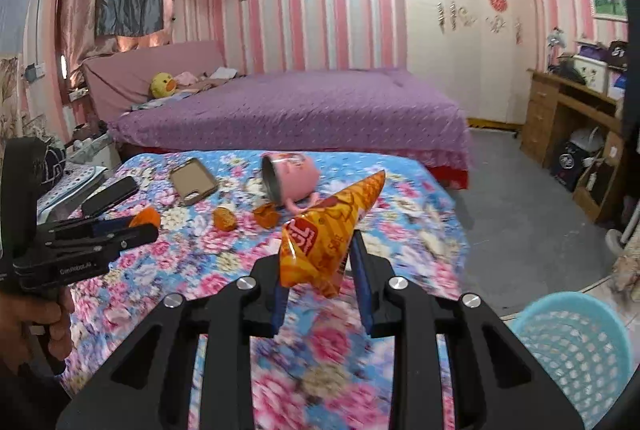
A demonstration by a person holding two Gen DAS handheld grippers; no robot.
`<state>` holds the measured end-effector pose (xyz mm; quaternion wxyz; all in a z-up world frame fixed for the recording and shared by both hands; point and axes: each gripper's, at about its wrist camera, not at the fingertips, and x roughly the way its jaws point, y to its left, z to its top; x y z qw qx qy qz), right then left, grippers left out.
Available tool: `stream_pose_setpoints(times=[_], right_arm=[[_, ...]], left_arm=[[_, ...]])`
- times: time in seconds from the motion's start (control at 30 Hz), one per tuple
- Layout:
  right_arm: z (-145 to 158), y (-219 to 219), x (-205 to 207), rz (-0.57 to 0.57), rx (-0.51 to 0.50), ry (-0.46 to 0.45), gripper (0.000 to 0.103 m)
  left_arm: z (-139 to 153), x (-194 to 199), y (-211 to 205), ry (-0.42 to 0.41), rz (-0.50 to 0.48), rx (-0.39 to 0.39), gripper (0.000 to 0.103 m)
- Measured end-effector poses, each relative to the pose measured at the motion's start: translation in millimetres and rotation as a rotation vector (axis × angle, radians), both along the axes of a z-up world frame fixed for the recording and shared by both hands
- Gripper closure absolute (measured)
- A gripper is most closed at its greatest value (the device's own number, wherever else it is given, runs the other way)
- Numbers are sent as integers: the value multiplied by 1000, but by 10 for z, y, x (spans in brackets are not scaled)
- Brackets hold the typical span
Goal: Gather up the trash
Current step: 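Carry wrapper and cap over the blue basket and open both tools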
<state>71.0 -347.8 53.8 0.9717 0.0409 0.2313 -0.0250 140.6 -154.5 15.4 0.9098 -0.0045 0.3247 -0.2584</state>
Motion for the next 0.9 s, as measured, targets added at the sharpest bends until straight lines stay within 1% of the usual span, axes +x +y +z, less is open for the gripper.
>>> stream_pose_setpoints(times=[0.07,0.17,0.3,0.47,0.57,0.63,0.67,0.7,0.73,0.77,0.83,0.9], right_arm=[[15,-148,-162,-33,9,-15,75],[33,-458,-459,-108,27,-40,75],[15,-919,-767,-232,58,-48,75],[-60,-1425,-1101,-357,93,-34,75],[-124,-1572,-1208,-401,84,-16,75],[-188,-1679,-1260,-414,99,-4,74],[-216,-1745,-1289,-422,112,-2,71],[-233,-1776,-1296,-438,114,0,53],[-243,-1833,-1340,-472,116,-11,32],[-243,-1874,-1390,-495,123,-25,28],[-226,-2002,-1471,-555,144,-54,26],[-221,-2110,-1553,-609,170,-85,25]], left_arm=[[-32,-94,-150,20,-26,-22,64],[-22,-277,-450,27,-76,-40,64],[65,-463,-882,11,-157,-50,64],[148,-534,-1425,19,-241,-84,64],[165,-591,-1790,26,-296,-90,64],[168,-649,-2037,36,-336,-99,64],[167,-669,-2130,41,-353,-106,64],[156,-702,-2270,51,-377,-112,64],[139,-707,-2334,56,-389,-112,64],[120,-724,-2415,62,-402,-112,64],[59,-760,-2578,84,-431,-113,64],[9,-798,-2716,102,-462,-118,62]])
